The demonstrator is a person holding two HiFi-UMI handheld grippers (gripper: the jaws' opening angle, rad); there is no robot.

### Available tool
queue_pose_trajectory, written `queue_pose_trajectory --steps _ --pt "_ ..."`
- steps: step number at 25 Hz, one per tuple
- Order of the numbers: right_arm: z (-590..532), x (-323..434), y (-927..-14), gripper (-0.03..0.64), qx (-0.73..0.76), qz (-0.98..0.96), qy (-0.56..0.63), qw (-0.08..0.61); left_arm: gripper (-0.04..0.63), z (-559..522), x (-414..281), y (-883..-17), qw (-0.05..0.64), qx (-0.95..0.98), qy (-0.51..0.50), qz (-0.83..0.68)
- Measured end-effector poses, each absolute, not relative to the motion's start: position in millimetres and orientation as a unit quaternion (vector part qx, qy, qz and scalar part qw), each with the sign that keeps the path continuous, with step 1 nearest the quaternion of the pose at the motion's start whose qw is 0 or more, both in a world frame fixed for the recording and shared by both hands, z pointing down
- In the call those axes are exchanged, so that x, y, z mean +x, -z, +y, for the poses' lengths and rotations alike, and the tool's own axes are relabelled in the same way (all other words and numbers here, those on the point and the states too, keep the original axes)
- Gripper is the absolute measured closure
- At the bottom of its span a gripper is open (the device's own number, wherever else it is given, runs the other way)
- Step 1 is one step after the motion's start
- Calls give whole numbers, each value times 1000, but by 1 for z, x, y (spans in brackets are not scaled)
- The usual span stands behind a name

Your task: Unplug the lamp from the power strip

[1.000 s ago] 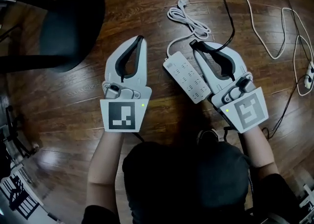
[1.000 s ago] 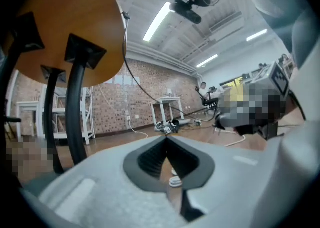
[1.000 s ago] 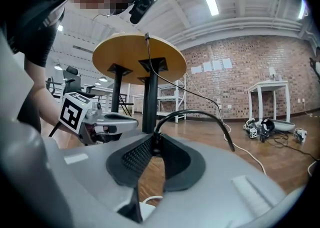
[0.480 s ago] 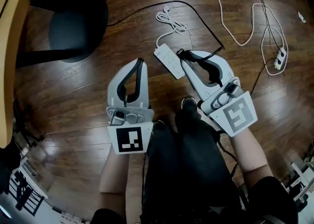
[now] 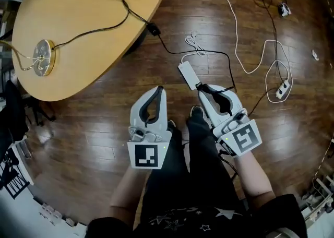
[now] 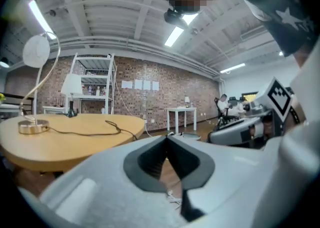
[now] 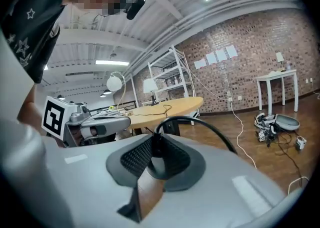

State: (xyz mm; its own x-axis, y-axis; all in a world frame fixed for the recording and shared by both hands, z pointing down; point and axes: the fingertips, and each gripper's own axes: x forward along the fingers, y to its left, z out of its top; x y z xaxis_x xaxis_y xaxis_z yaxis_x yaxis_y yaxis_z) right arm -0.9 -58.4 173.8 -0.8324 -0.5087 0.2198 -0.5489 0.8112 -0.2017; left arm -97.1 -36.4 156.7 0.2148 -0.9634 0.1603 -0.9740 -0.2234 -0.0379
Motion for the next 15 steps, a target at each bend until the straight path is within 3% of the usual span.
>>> queue_pose_trajectory --steps 4,15 --pt "-75 -19 -139 560 268 -953 -121 68 592 -50 -110 -112 -2 771 -63 -634" --pt "-77 -34 -121 561 270 -955 -99 69 592 -38 -124 -103 34 753 -38 -656"
